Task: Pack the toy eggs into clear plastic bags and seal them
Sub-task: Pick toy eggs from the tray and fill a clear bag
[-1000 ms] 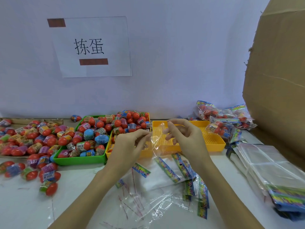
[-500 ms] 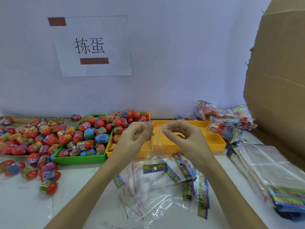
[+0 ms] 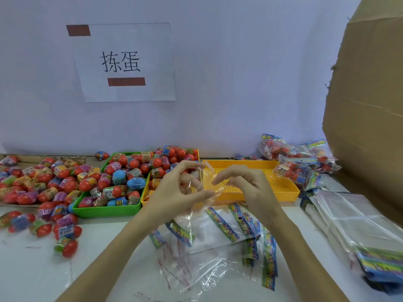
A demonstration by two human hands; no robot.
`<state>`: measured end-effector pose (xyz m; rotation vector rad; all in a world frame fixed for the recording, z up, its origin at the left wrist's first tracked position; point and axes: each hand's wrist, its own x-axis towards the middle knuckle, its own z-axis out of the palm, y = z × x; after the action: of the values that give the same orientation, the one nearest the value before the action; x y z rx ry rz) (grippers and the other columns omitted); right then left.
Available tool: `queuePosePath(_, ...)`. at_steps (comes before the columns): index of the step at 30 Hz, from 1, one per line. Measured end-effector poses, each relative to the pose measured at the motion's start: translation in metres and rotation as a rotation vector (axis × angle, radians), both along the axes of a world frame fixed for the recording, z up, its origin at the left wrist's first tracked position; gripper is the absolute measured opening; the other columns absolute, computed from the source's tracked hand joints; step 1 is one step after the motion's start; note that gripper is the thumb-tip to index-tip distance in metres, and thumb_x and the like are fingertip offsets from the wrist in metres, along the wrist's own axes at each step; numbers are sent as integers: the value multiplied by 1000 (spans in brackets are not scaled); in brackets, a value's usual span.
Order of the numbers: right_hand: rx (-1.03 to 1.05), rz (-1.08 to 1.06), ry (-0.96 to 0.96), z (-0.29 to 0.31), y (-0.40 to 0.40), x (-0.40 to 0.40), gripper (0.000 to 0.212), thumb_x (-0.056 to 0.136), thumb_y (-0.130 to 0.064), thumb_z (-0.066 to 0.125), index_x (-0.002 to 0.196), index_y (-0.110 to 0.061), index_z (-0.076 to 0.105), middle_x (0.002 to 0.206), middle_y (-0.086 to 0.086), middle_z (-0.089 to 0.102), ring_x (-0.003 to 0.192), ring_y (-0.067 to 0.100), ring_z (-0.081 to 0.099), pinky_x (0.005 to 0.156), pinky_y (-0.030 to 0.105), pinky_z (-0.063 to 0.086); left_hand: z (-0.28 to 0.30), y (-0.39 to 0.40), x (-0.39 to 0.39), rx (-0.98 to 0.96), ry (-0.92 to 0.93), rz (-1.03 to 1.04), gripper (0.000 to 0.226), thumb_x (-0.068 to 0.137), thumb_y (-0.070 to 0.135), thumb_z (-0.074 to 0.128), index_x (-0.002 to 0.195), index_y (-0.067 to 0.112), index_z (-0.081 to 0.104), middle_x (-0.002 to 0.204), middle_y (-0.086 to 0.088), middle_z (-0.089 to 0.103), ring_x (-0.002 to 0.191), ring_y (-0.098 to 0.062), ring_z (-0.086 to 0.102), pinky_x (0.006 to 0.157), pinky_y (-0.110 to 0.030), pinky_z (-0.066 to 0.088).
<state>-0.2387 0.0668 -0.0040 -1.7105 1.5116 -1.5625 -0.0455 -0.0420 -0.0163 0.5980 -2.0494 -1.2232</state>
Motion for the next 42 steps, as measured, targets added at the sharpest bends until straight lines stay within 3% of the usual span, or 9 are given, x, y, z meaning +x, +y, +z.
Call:
queuePosePath(4, 71, -64, 114, -3, -1, 4, 32, 102, -44, 60, 84, -29, 82, 91, -15, 77, 100, 9, 58, 82, 31, 45, -7, 6, -4, -460, -139, 102, 66, 86, 50, 79, 142, 31, 50, 84, 10, 69, 56, -11, 59, 55, -19, 47)
queuePosePath(6, 72, -48, 151, -3, -3, 7, 15, 96, -41, 74, 87, -31, 81, 85, -20, 75, 84, 5, 57, 70, 19, 38, -7, 9, -5, -550, -151, 141, 69, 86, 65, 64, 144, 30, 49, 87, 13, 66, 59, -11, 60, 55, -22, 49)
queuePosePath(11, 136, 15, 79, -4, -3, 2, 3, 90, -24, 83, 90, -28, 83, 83, -15, 76, 71, -1, 59, 65, 14, 42, -4, 11, -3, -622, -179, 220, 81, 82, 78, 53, 143, 25, 52, 72, 18, 59, 59, -3, 58, 52, -18, 41)
queuePosePath(16, 114, 126, 19, 2, 0, 0, 2, 90, -21, 84, 91, -23, 84, 96, -6, 80, 92, 11, 72, 74, 27, 54, -2, 5, 2, -649, -219, 234, 84, 82, 82, 51, 145, 27, 49, 72, 16, 57, 61, 5, 56, 52, -16, 37)
queuePosePath(21, 83, 98, 28, -1, -2, 4, 2, 90, -20, 84, 90, -19, 85, 99, -9, 80, 104, 15, 72, 79, 43, 57, -5, -4, 8, -838, -341, 254, 86, 82, 86, 53, 146, 30, 45, 77, 13, 58, 53, -9, 52, 51, -31, 46)
queuePosePath(24, 63, 89, -9, -2, -2, 7, 9, 92, -25, 81, 99, -21, 86, 105, -13, 80, 109, 9, 72, 83, 32, 61, -8, -6, 8, -913, -333, 271, 81, 83, 83, 55, 140, 26, 49, 76, 11, 57, 52, -11, 53, 49, -37, 50)
queuePosePath(28, 117, 126, -122, -2, -2, 11, 14, 96, -21, 77, 108, -17, 83, 94, 1, 82, 74, 10, 75, 67, 22, 58, -7, -4, 7, -1017, -277, 308, 66, 88, 73, 61, 129, 21, 57, 71, 10, 57, 46, -11, 49, 41, -31, 41)
queuePosePath(34, 180, 118, -95, -2, -3, 10, 8, 93, -23, 81, 100, -25, 82, 96, -5, 80, 93, 12, 76, 77, 22, 57, -6, 0, 1, -1096, -190, 329, 51, 89, 57, 68, 115, 14, 72, 75, 9, 65, 59, -11, 59, 51, -29, 49)
queuePosePath(42, 227, 212, -136, 0, 0, 16, 7, 102, -14, 69, 97, -9, 69, 97, 3, 80, 94, 20, 77, 78, 29, 59, -15, 11, -7, -1023, -212, 317, 45, 91, 55, 72, 110, 15, 70, 80, 4, 69, 67, -19, 65, 57, -36, 54)
